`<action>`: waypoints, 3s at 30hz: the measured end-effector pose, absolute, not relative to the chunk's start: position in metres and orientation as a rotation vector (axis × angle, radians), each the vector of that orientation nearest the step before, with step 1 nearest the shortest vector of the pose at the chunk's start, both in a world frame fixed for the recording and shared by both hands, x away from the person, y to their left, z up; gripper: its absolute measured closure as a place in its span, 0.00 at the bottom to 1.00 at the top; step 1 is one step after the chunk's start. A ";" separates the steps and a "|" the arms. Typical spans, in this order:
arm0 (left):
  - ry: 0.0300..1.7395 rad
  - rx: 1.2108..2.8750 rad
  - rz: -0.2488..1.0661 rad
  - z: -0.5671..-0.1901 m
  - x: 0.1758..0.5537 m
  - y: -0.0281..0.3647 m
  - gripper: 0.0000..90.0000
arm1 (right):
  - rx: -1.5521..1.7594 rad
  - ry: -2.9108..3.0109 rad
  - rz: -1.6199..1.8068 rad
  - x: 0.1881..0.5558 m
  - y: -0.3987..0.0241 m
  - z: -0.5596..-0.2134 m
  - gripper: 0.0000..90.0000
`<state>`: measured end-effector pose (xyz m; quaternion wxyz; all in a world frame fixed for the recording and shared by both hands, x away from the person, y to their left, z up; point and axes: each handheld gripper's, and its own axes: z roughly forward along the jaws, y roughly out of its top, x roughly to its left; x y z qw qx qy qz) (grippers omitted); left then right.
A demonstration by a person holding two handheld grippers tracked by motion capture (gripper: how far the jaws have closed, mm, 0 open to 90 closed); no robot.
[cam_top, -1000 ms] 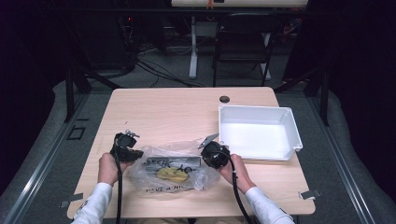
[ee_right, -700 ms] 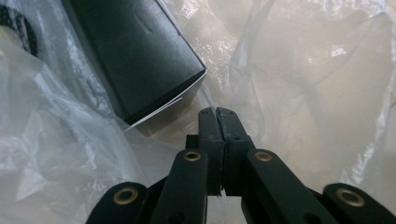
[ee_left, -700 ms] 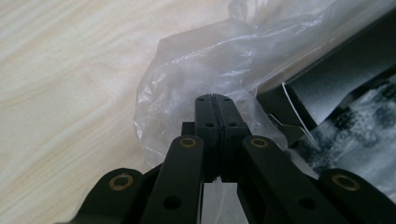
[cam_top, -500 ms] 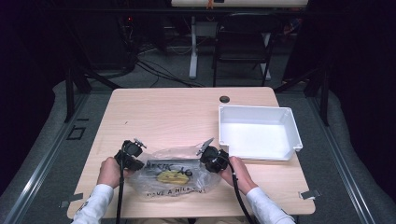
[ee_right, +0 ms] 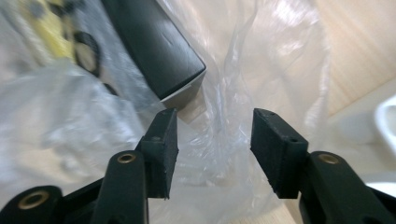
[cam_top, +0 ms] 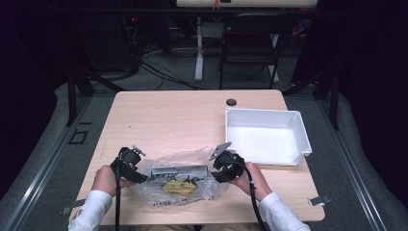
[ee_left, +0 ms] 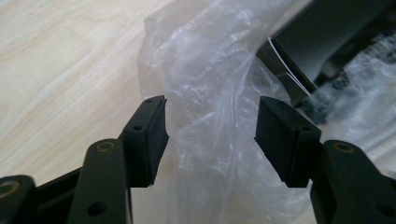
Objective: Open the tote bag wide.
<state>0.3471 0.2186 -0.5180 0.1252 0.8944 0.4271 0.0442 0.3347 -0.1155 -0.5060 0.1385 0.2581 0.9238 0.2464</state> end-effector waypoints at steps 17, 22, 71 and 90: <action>1.229 2.642 0.073 -0.526 0.335 0.219 0.43 | 0.647 2.843 0.704 0.311 -0.101 -0.529 0.89; 1.206 2.668 0.044 -0.532 0.331 0.218 0.39 | 0.650 2.857 0.671 0.311 -0.101 -0.535 0.97; 1.167 2.710 -0.034 -0.542 0.326 0.211 0.23 | 0.666 2.864 0.710 0.319 -0.112 -0.532 0.80; 1.137 2.612 -0.038 -0.533 0.326 0.212 0.12 | 0.617 2.854 0.733 0.317 -0.101 -0.533 0.97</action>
